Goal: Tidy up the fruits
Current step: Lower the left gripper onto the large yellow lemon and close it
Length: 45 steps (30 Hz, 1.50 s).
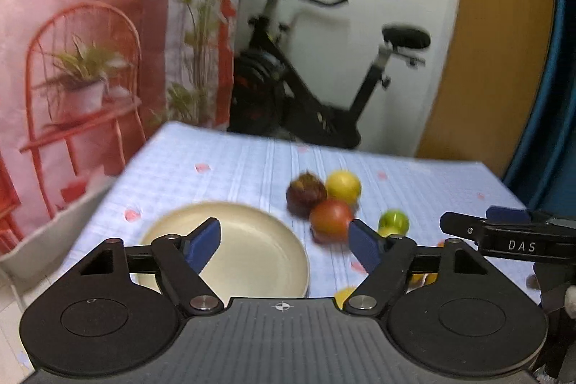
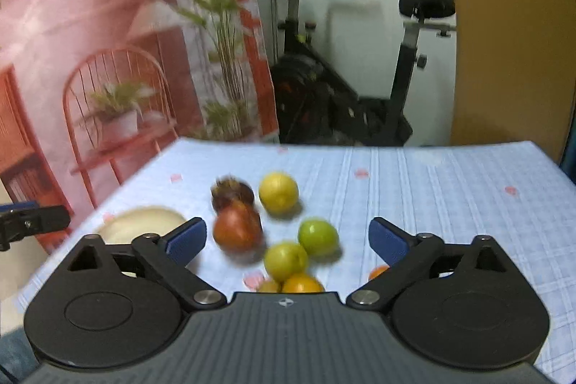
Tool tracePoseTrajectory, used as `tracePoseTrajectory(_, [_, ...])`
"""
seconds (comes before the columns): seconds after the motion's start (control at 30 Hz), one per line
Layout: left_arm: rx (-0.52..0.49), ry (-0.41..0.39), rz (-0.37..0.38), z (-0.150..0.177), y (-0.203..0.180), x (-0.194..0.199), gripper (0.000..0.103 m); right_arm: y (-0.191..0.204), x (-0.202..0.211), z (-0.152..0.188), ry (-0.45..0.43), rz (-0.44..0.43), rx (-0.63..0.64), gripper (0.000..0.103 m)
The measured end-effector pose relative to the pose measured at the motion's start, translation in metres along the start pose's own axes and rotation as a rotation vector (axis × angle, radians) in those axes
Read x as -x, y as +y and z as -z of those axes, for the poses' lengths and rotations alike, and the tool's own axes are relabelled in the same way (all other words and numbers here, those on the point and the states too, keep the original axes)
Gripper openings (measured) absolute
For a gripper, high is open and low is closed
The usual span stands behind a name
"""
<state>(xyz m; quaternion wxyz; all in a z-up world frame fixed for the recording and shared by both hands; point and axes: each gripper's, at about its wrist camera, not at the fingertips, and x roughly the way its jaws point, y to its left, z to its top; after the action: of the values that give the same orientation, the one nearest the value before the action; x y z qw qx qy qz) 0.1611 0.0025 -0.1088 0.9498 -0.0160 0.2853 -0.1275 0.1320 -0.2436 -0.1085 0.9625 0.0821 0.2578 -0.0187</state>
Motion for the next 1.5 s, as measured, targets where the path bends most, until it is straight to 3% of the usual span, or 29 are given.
tracePoseTrajectory(0.13, [0.019,0.058,0.009,0.001,0.003,-0.019,0.079,0.005,-0.009,0.010,0.016,0.038,0.050,0.097])
tracePoseTrajectory(0.33, [-0.054,0.113,0.041,0.007,-0.003,-0.036,0.079,0.015,-0.020,0.022,0.096,-0.066,0.104,0.098])
tracePoseTrajectory(0.57, [0.000,0.215,0.034,0.014,0.002,-0.040,0.079,0.026,-0.028,0.029,0.124,-0.145,0.146,0.099])
tracePoseTrajectory(0.67, [0.073,0.233,0.060,0.014,0.012,-0.039,0.078,0.029,-0.032,0.031,0.142,-0.182,0.162,0.099])
tracePoseTrajectory(0.83, [0.092,0.240,0.101,0.010,0.017,-0.040,0.064,0.042,-0.043,0.039,0.204,-0.250,0.214,0.099])
tracePoseTrajectory(0.93, [0.075,0.272,0.144,0.012,0.009,-0.049,0.062,0.052,-0.049,0.045,0.237,-0.282,0.254,0.092])
tracePoseTrajectory(1.0, [0.063,0.306,0.187,0.014,0.004,-0.054,0.054,0.059,-0.054,0.049,0.262,-0.295,0.282,0.084])
tracePoseTrajectory(1.2, [0.085,0.357,0.252,0.019,-0.003,-0.068,0.053,0.065,-0.064,0.055,0.298,-0.330,0.304,0.070])
tracePoseTrajectory(1.5, [0.093,0.423,0.269,0.024,-0.006,-0.085,0.054,0.069,-0.074,0.058,0.322,-0.350,0.294,0.067])
